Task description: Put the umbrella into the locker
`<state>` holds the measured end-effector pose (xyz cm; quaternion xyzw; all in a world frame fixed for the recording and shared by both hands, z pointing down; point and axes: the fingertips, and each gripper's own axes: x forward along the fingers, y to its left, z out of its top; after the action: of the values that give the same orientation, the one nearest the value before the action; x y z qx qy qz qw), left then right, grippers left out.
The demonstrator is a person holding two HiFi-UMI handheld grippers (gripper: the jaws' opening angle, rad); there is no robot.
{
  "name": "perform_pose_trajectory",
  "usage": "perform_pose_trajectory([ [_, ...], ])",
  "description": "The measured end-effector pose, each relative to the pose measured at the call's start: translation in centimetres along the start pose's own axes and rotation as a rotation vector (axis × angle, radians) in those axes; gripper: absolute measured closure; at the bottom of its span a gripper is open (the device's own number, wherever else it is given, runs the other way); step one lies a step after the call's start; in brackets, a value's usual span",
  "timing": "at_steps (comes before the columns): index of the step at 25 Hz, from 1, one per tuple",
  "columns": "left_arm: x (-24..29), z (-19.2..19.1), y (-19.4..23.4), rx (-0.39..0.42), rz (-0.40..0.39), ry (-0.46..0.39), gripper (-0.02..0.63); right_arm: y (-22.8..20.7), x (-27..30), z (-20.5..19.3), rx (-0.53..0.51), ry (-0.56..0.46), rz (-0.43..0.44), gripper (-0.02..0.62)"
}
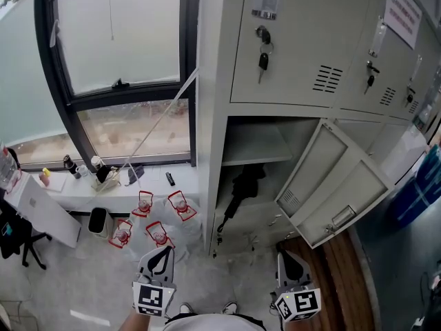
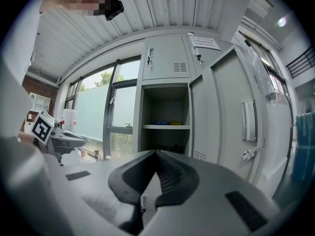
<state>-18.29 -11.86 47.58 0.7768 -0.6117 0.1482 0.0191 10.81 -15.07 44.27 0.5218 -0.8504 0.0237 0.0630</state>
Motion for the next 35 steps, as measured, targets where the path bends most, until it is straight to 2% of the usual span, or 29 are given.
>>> perform_pose_trajectory([
  [8,-1.0,0.7,0.5,-0.018,-0.004,-0.033,0.584,-0.1,0.9,0.3,-0.005,0.005,-0.018,0.58],
  [19,-1.9,0.3,2.1,-0.013,-0.016,-0.038,0.584,2.9,2.0,0.6,-0.011,0.005,0.006,0.58],
  [35,-3.4,-0.7,4.3,-0.027,-0.036,-0.03,0.584,4.2,1.1,0.6,-0.007,0.002,-0.051,0.58],
])
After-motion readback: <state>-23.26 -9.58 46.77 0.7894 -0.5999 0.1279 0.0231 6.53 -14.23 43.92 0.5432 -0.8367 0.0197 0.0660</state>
